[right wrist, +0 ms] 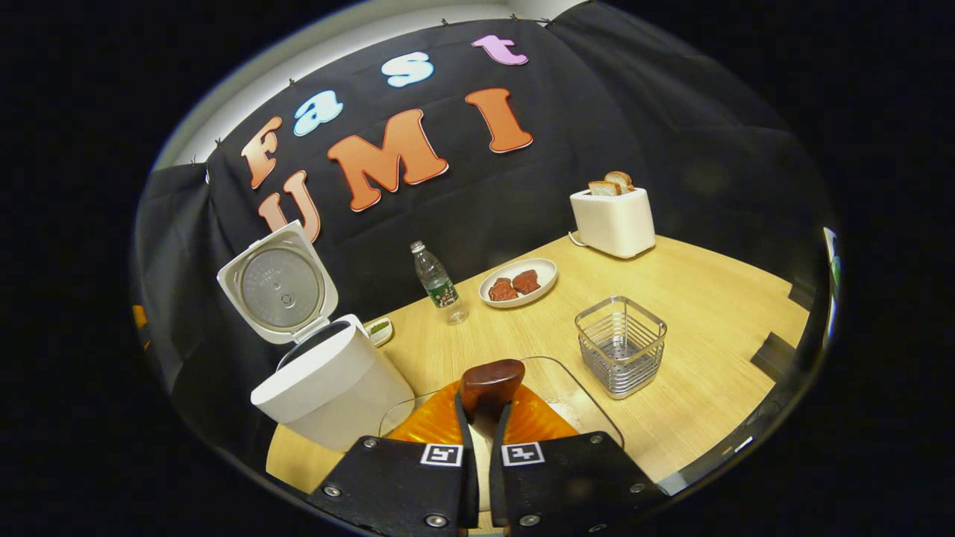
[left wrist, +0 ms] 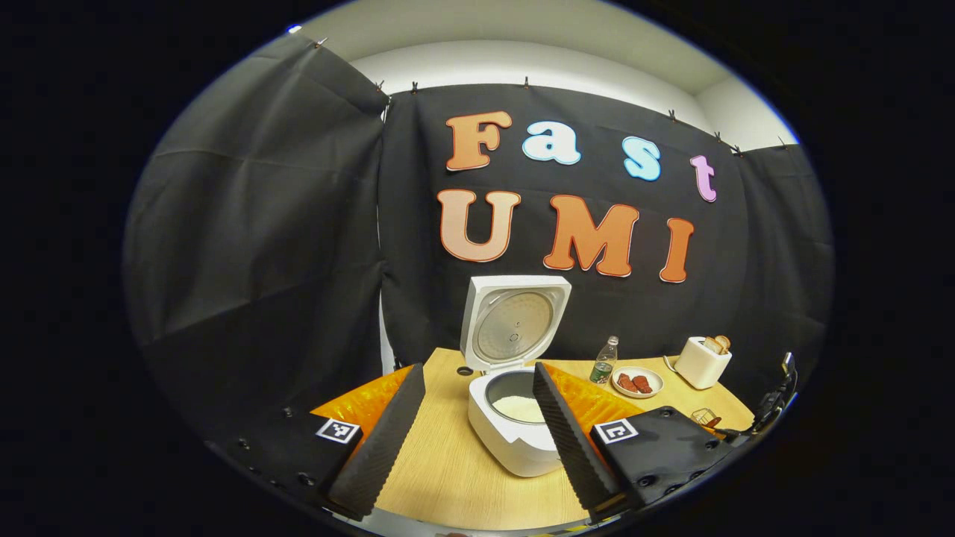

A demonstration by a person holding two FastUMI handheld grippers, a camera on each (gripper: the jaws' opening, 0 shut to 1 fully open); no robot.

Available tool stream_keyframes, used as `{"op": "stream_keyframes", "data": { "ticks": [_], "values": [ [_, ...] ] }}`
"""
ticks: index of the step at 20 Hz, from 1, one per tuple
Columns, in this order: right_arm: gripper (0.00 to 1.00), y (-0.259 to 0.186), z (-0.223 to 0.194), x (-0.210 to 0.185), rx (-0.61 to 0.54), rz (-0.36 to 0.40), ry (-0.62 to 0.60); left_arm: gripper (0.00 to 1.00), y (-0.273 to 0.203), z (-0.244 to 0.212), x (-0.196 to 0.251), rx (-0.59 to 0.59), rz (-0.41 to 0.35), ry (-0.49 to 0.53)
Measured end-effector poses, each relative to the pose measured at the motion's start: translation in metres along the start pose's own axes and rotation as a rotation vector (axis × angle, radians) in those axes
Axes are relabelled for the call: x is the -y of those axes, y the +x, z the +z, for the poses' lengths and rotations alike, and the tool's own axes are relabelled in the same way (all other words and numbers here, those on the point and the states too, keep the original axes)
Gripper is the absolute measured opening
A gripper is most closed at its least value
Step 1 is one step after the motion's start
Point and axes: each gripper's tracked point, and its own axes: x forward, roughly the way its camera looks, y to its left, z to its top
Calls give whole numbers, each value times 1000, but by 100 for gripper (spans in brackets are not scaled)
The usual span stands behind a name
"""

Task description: Close the left gripper, press the button to open the rice cooker; take a wooden spoon from the chopstick holder with the right hand, scoop a spoonful of rice and pour it into the rice cooker, then put the wooden spoon back into the chopstick holder.

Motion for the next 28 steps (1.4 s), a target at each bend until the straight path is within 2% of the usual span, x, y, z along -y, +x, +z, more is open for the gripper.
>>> {"op": "stream_keyframes", "data": {
  "ticks": [3, 7, 11, 15, 23, 28],
  "values": [
    [5, 2, -5, -10, -8, 14, 47, 99, 2, -4, 0, -7, -1, -5],
    [5, 5, -6, -15, 1, -9, 69, 98, 5, -7, 1, -15, -5, -8],
    [5, 9, -7, -10, -15, -42, 203, 99, 7, -8, 3, -17, -9, -11],
    [5, 12, -10, -12, -28, -24, 296, 99, 10, -7, 8, -15, -20, -18],
    [5, 22, -38, -5, -127, 11, 701, 99, 9, -5, 16, -12, -40, -27],
    [5, 20, -31, 3, -122, 26, 825, 99, 7, -3, 12, -7, -30, -31]
  ]
}}
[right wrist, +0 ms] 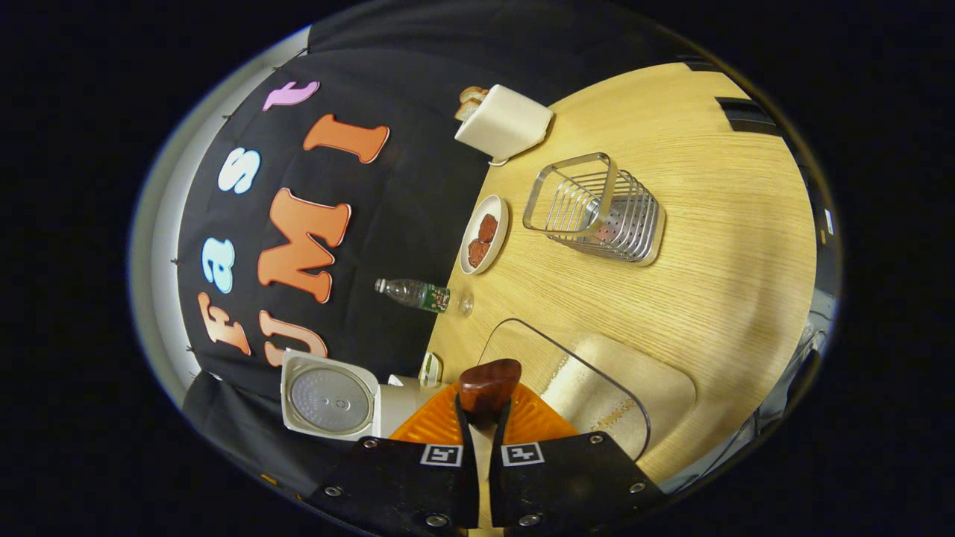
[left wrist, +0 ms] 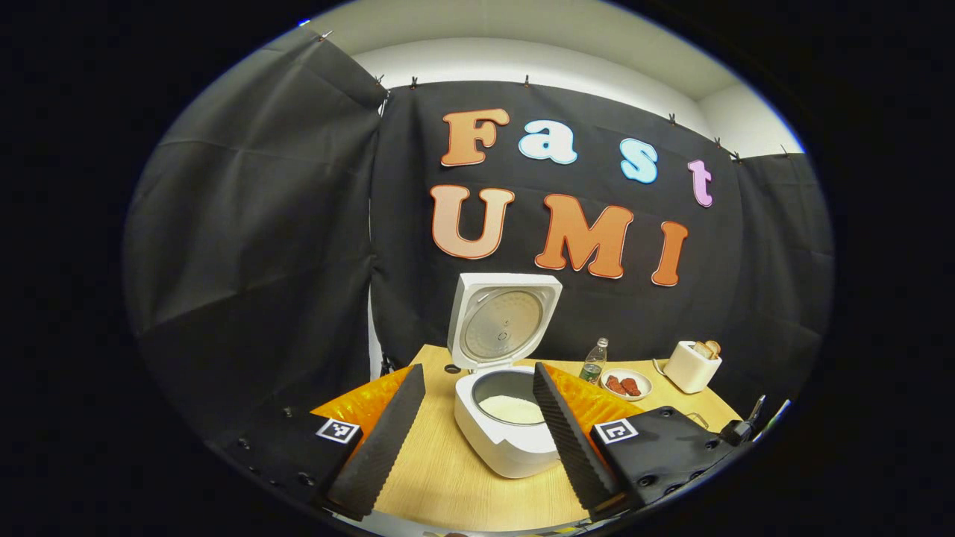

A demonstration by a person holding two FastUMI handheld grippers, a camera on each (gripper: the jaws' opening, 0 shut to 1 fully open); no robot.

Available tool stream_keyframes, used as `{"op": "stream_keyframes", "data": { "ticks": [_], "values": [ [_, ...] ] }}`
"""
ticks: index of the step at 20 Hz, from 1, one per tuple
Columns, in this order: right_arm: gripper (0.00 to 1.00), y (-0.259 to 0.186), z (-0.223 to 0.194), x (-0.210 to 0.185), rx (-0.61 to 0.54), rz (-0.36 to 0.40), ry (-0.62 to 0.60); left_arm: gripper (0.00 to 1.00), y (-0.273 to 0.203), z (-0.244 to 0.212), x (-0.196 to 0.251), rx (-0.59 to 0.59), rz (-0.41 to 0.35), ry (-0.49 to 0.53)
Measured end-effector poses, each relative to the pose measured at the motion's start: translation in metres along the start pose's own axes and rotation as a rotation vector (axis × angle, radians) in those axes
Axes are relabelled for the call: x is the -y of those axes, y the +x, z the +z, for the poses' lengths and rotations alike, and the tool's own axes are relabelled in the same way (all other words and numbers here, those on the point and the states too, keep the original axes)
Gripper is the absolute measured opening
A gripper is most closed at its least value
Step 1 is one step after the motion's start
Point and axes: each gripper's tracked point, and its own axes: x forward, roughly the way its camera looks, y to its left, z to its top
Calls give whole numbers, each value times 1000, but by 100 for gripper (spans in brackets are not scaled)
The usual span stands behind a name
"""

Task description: Close the left gripper, press the button to open the rice cooker; take a wooden spoon from the chopstick holder with the right hand, scoop a spoonful of rice and pour it into the rice cooker, then put the wooden spoon back into the chopstick holder.

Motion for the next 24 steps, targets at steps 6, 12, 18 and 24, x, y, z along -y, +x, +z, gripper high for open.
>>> {"op": "stream_keyframes", "data": {
  "ticks": [6, 12, 18, 24],
  "values": [
    [5, -6, 22, -25, 20, 43, 81, 99, 0, 6, 4, 13, -12, -5],
    [5, -12, 34, -53, 28, 74, 122, 99, 0, 13, 6, 26, -19, -9],
    [5, -21, 46, -94, 22, 118, 157, 99, 4, 17, -2, 34, -10, -19],
    [5, -14, 51, -143, 11, 172, 161, 99, 14, 17, -4, 27, -21, -10]
  ]
}}
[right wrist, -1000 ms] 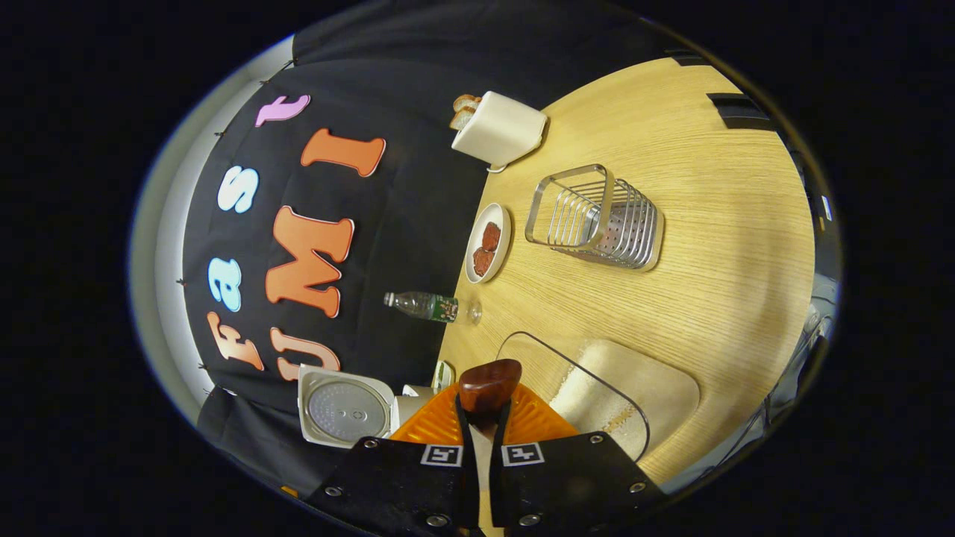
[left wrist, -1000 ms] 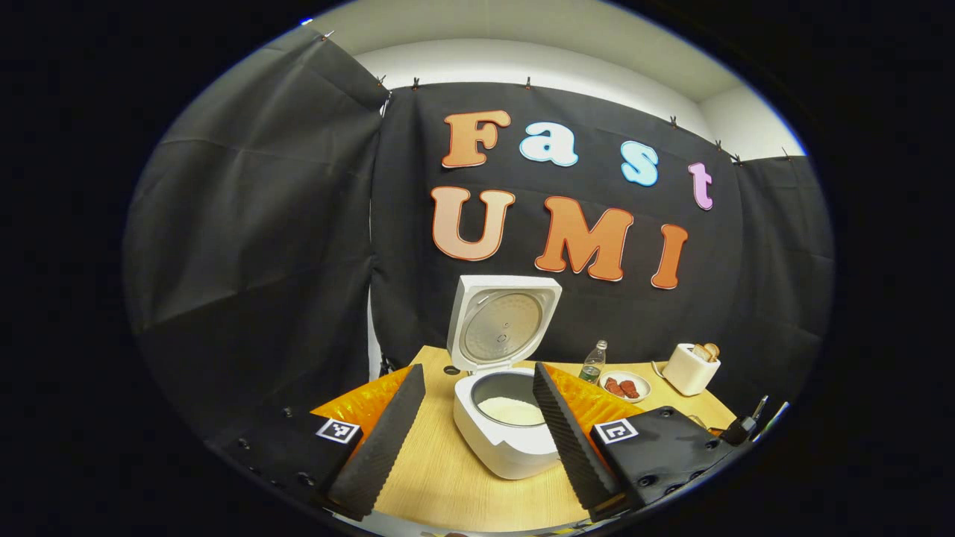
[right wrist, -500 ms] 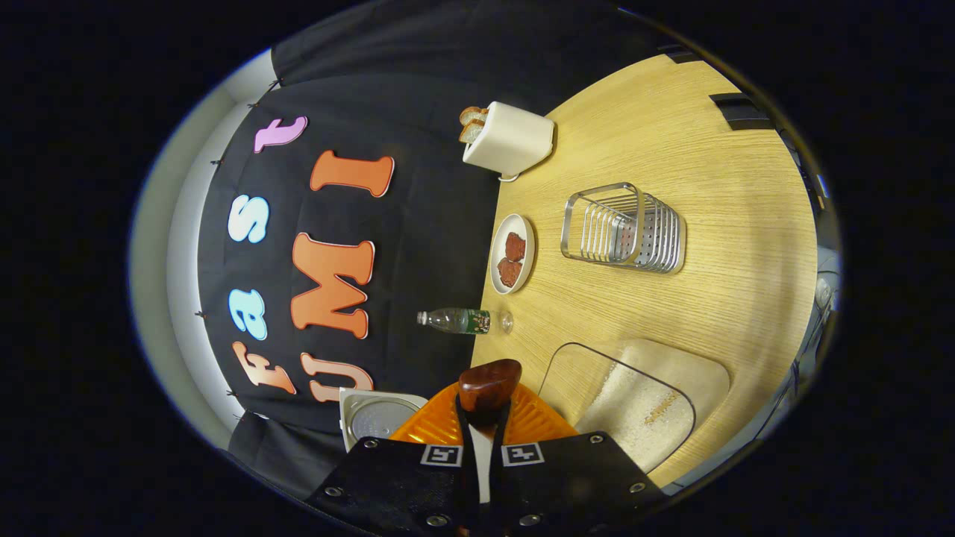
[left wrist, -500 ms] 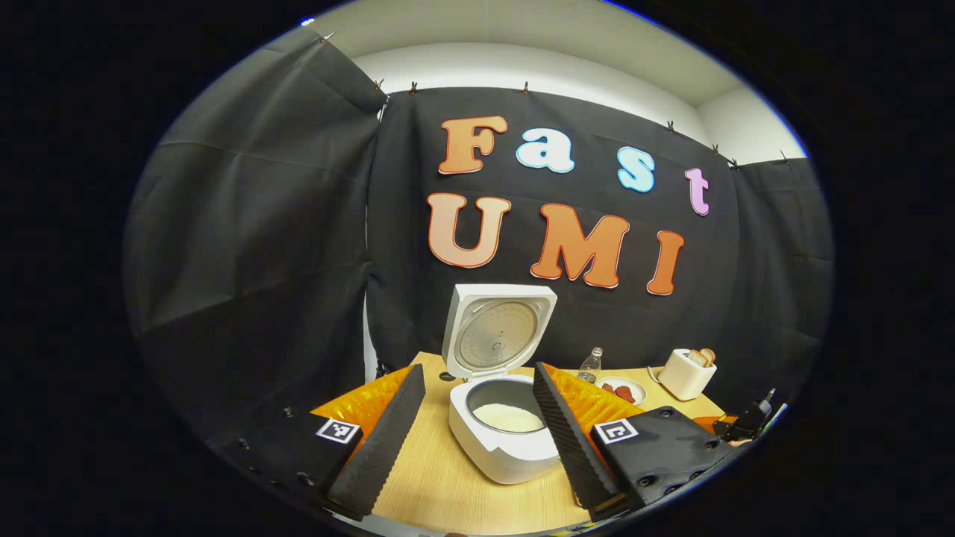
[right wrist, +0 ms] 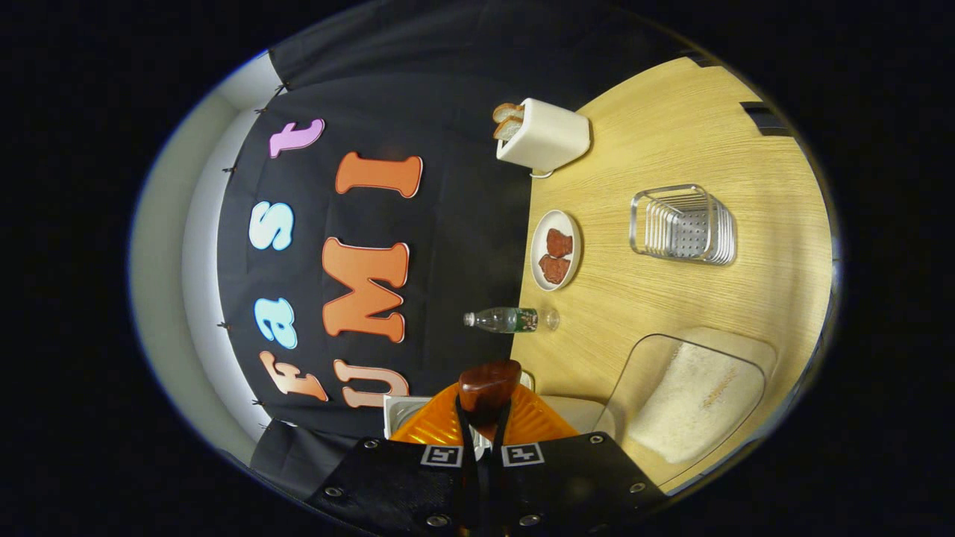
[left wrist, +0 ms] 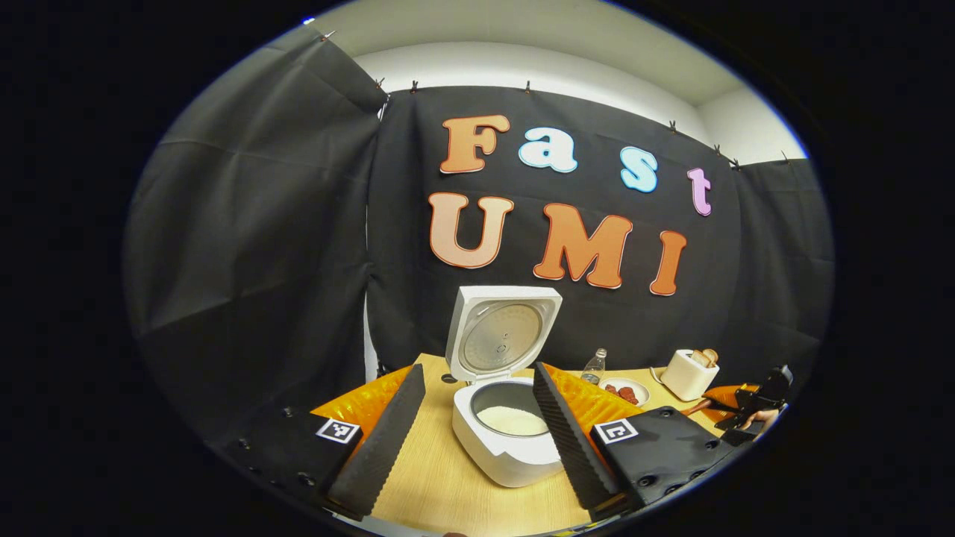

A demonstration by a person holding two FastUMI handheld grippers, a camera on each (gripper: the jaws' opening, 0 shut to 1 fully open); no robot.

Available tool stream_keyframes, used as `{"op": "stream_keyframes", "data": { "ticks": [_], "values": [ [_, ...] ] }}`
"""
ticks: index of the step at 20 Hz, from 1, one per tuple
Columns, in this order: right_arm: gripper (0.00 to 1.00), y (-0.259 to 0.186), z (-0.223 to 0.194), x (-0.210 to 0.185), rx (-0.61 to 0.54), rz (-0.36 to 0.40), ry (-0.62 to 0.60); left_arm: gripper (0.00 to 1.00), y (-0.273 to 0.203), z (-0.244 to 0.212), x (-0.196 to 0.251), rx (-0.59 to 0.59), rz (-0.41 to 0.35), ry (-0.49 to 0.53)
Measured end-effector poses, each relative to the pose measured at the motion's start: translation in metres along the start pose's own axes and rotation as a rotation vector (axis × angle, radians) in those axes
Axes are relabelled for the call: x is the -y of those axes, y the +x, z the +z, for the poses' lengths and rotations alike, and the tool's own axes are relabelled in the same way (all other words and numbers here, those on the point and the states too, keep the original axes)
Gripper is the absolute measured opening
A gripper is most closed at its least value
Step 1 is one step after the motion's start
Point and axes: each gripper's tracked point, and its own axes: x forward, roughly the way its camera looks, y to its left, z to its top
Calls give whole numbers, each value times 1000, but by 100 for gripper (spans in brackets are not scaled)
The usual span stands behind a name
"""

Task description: Close the left gripper, press the button to open the rice cooker; take a wooden spoon from the chopstick holder with the right hand, scoop a spoonful of rice and pour it into the rice cooker, then put the wooden spoon back into the chopstick holder.

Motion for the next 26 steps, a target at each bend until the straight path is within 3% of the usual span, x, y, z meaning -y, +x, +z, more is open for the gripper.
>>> {"op": "stream_keyframes", "data": {
  "ticks": [11, 26],
  "values": [
    [5, 63, -35, -91, -50, 108, -56, 99, 20, -1, -6, -9, -1, -12],
    [5, 116, -87, -182, -8, 208, -465, 99, 33, -11, -24, -29, 14, -27]
  ]
}}
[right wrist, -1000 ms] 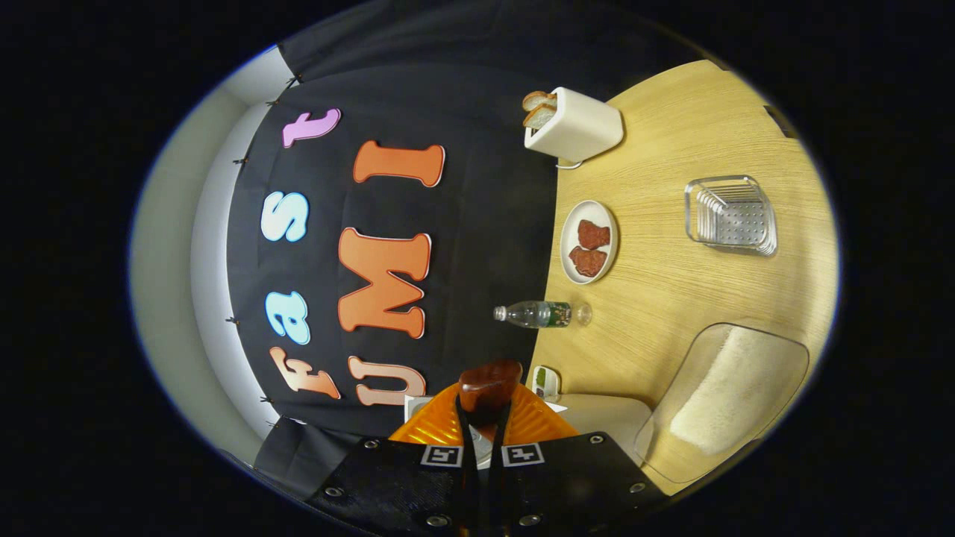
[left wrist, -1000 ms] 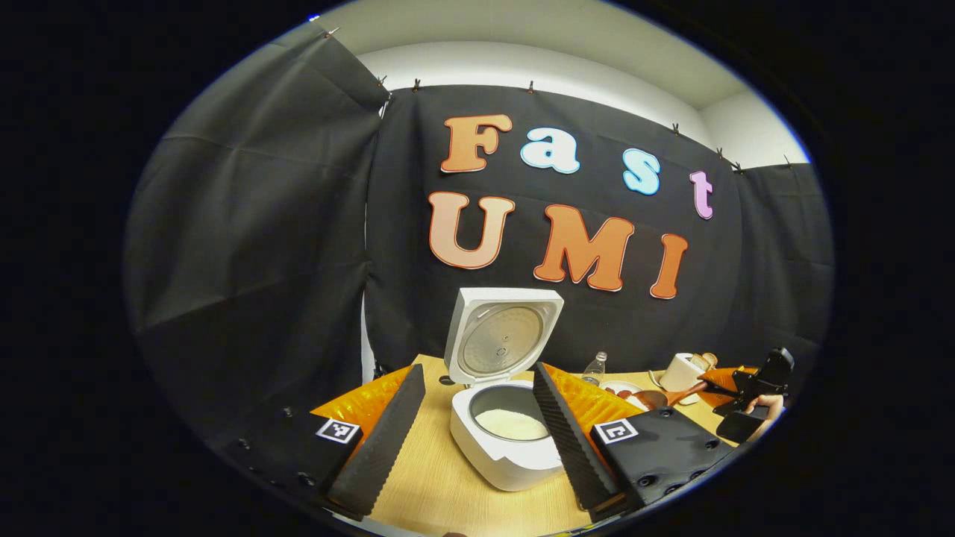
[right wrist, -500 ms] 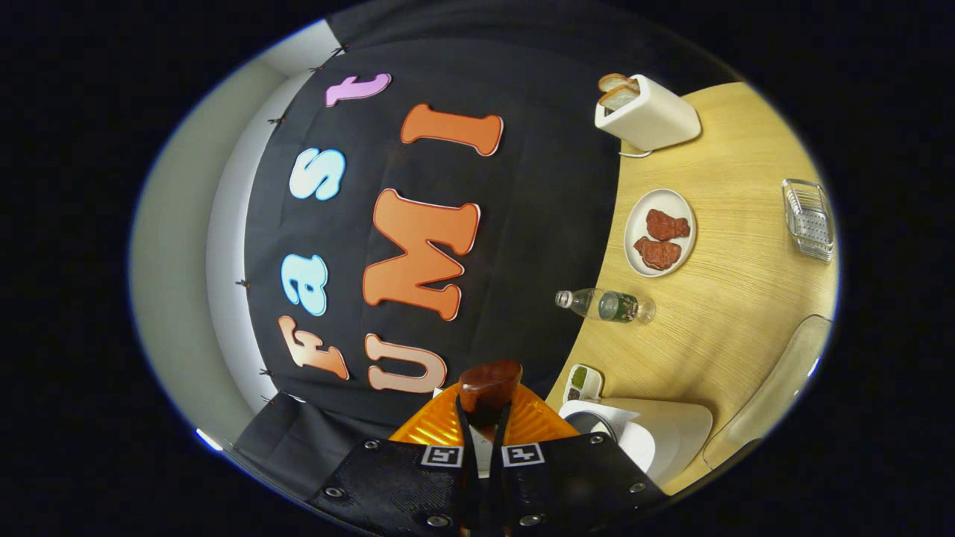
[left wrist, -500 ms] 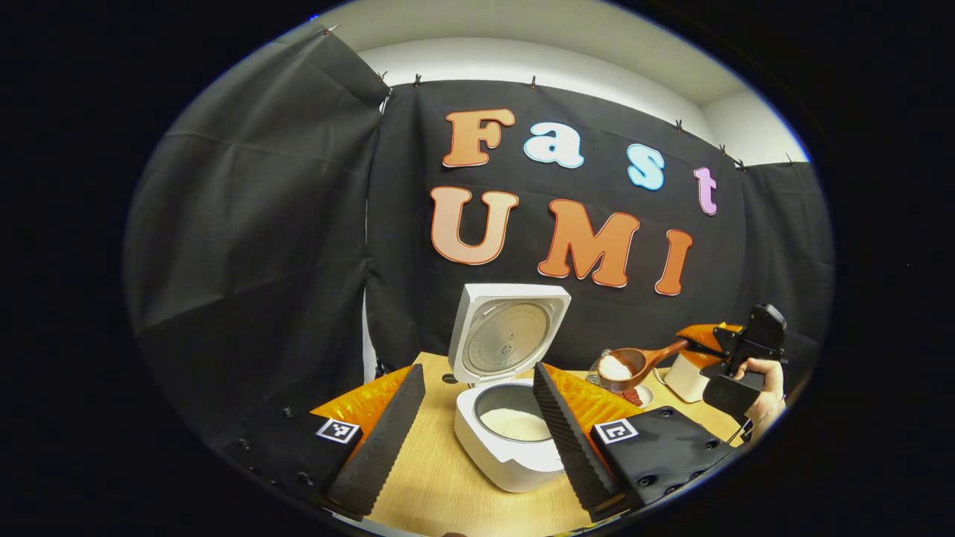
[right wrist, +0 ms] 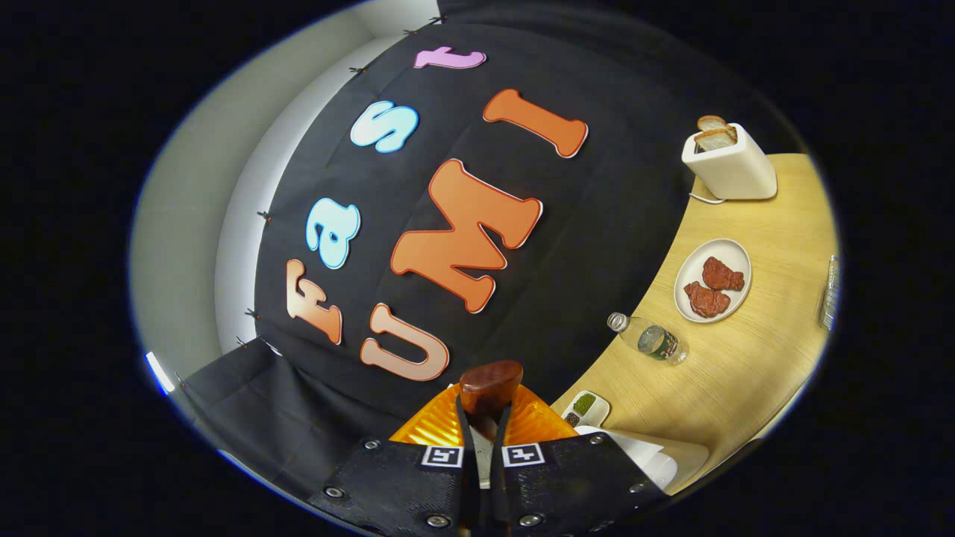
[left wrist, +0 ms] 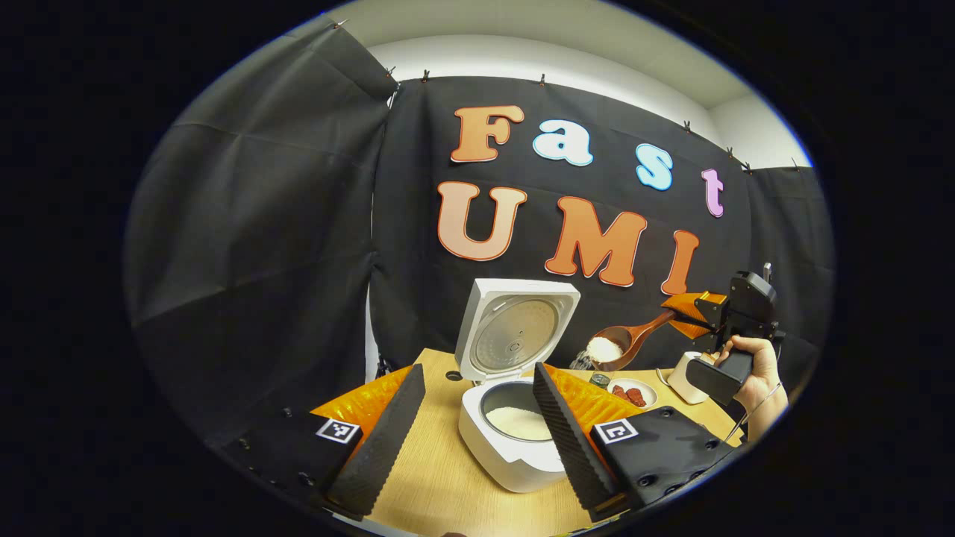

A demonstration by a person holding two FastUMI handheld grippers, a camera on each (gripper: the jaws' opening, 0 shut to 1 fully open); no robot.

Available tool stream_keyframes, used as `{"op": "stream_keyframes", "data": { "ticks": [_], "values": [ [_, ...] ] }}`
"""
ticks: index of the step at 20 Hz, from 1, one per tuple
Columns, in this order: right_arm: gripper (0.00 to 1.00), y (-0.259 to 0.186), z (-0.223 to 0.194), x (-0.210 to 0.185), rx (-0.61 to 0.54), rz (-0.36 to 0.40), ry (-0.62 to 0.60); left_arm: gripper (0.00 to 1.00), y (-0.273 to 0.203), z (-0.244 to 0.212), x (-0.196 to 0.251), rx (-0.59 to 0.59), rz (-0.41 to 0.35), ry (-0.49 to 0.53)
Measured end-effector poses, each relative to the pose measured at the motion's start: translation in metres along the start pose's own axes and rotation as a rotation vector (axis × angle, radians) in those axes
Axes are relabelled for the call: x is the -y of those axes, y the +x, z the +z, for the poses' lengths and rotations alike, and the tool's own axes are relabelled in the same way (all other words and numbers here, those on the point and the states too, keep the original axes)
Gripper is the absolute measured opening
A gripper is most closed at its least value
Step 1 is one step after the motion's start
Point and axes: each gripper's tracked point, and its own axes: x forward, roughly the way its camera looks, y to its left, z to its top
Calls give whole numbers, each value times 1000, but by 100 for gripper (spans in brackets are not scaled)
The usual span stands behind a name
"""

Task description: Close the left gripper, press the button to open the rice cooker; take a wooden spoon from the chopstick holder with the right hand, scoop a spoonful of rice and pour it into the rice cooker, then put the wooden spoon back into the chopstick holder.

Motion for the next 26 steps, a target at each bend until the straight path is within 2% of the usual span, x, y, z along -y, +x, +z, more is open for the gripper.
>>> {"op": "stream_keyframes", "data": {
  "ticks": [21, 26],
  "values": [
    [5, 13, -15, -19, 23, 33, -232, 99, -8, -1, 3, 10, -15, 29],
    [5, 19, -24, -29, 26, 53, -318, 98, -6, -3, -2, 8, -7, 26]
  ]
}}
